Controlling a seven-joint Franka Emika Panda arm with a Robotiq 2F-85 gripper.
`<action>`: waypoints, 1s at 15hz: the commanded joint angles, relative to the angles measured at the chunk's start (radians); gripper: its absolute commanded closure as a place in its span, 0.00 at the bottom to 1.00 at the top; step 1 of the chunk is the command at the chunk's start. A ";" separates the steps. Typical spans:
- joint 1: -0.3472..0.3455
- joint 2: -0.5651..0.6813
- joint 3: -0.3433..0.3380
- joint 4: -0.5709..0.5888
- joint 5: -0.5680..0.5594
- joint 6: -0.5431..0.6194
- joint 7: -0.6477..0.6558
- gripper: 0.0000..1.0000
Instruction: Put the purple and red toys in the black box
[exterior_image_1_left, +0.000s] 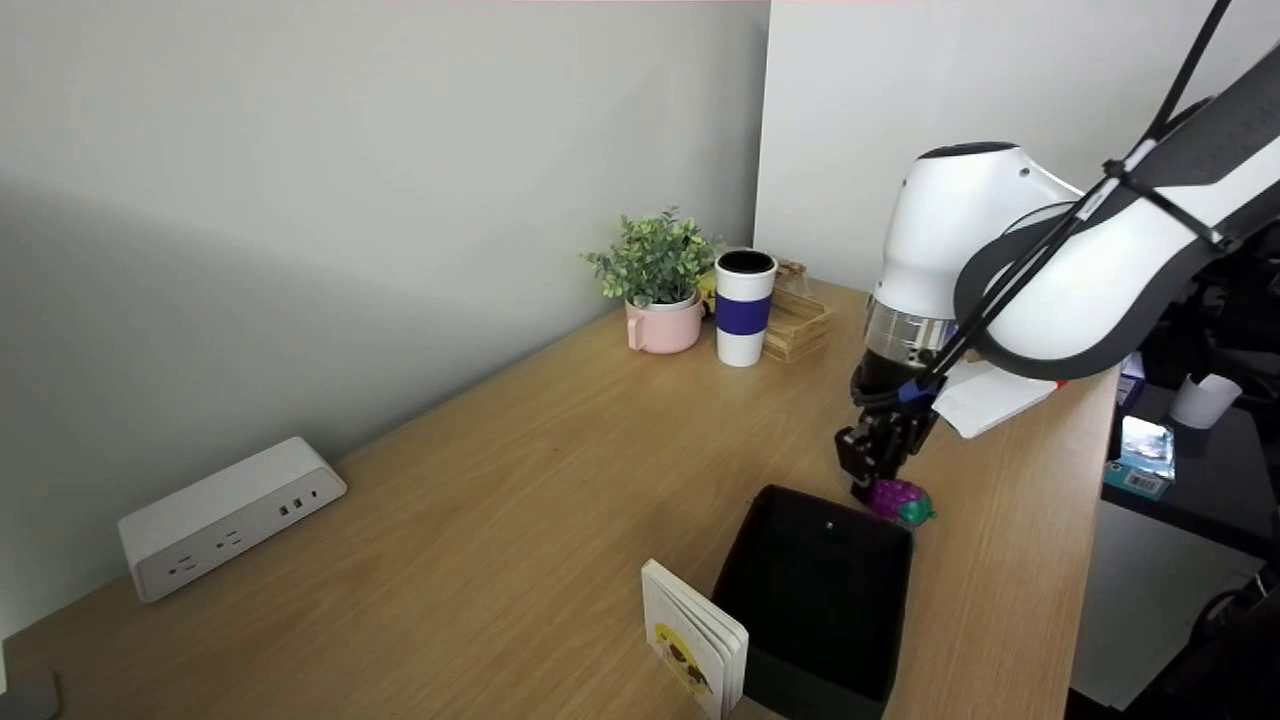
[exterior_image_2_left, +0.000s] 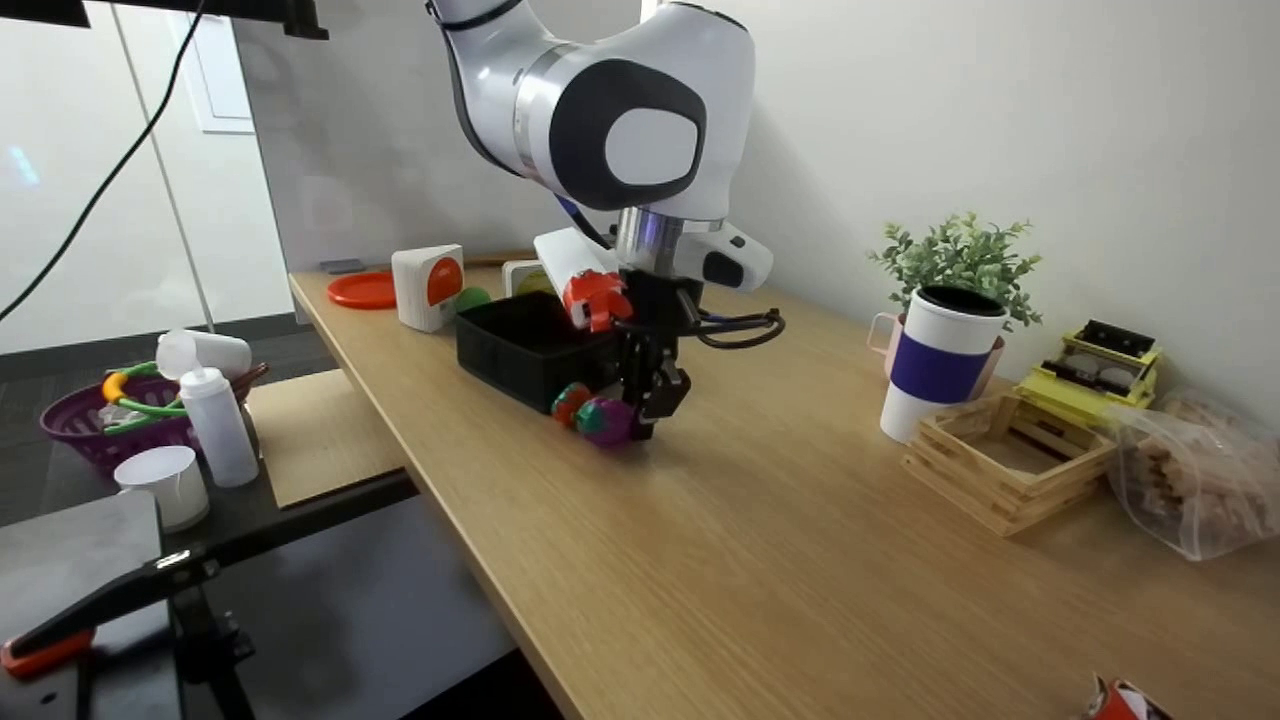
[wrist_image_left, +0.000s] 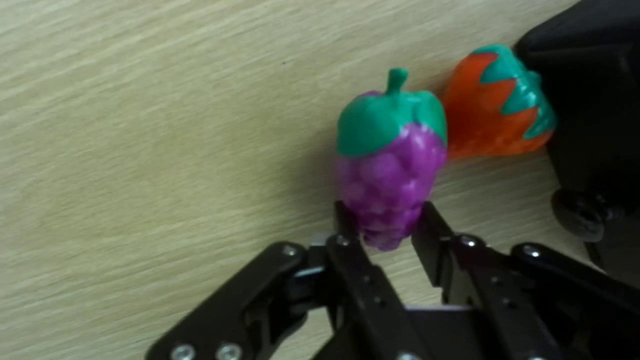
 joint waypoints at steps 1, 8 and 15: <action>0.022 0.003 -0.023 0.022 0.003 -0.030 0.009 0.92; 0.089 -0.099 -0.095 -0.016 -0.094 -0.012 0.098 0.92; 0.170 -0.218 -0.151 -0.014 -0.318 -0.022 0.261 0.92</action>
